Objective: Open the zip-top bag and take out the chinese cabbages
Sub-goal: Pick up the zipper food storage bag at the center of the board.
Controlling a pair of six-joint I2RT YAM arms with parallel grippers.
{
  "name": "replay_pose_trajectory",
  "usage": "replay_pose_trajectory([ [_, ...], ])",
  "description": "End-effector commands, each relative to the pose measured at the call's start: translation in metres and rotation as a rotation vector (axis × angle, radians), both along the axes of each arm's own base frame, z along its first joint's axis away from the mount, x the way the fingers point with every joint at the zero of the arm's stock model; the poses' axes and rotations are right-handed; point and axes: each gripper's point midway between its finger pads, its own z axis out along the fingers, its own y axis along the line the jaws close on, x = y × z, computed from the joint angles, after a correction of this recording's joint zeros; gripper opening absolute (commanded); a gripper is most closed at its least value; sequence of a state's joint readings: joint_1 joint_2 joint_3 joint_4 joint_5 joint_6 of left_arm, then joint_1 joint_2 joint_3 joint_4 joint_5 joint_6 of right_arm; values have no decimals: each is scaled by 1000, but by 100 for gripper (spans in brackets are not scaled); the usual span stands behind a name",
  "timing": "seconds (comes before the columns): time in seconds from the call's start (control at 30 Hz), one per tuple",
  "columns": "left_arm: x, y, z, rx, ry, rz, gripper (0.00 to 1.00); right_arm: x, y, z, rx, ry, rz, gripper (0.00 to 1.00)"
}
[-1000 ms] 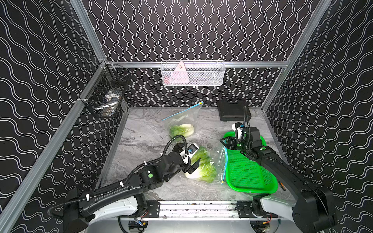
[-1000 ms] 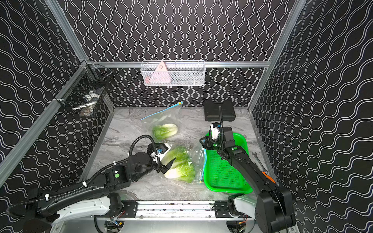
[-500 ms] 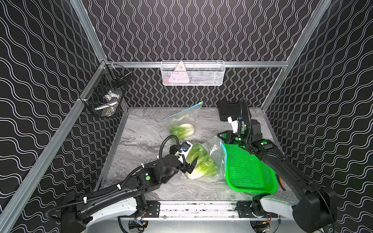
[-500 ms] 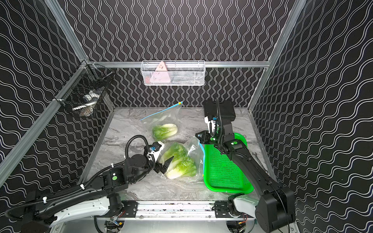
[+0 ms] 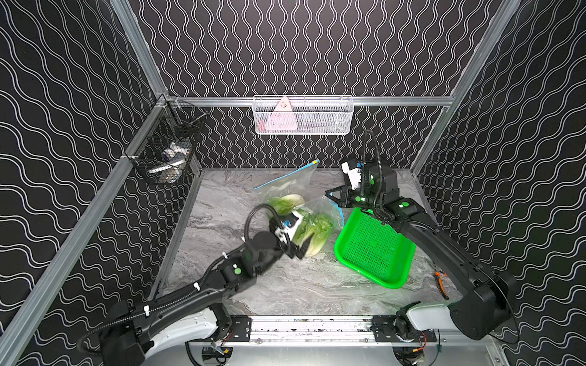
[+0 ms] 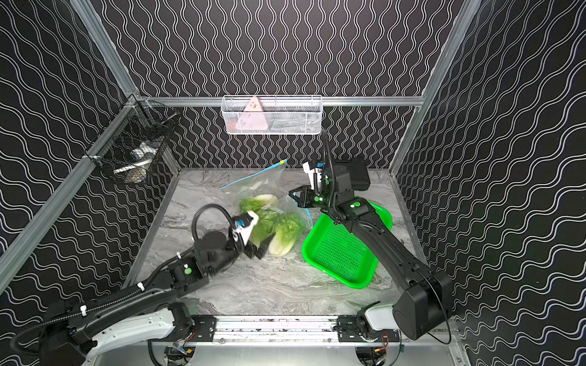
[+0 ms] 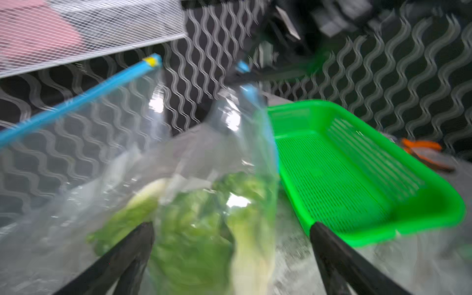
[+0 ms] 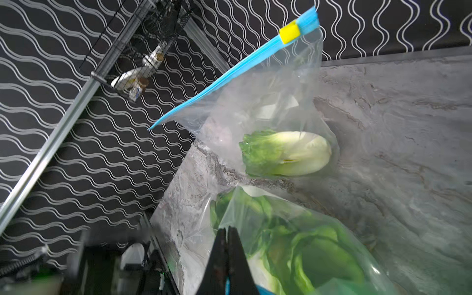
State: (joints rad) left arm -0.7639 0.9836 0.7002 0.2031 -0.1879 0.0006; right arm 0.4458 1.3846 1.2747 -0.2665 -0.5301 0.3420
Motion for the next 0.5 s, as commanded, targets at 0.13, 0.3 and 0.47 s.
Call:
replay_pose_trajectory([
  [0.13,-12,-32,-15,41,95,-325,99,-29,12,-1,-50,-83,222,0],
  [0.3,8,-51,-19,94,34,-369,99,-63,43,3,-12,-89,403,0],
  [0.47,29,-58,-28,104,79,-406,92,-66,43,12,2,-94,374,0],
])
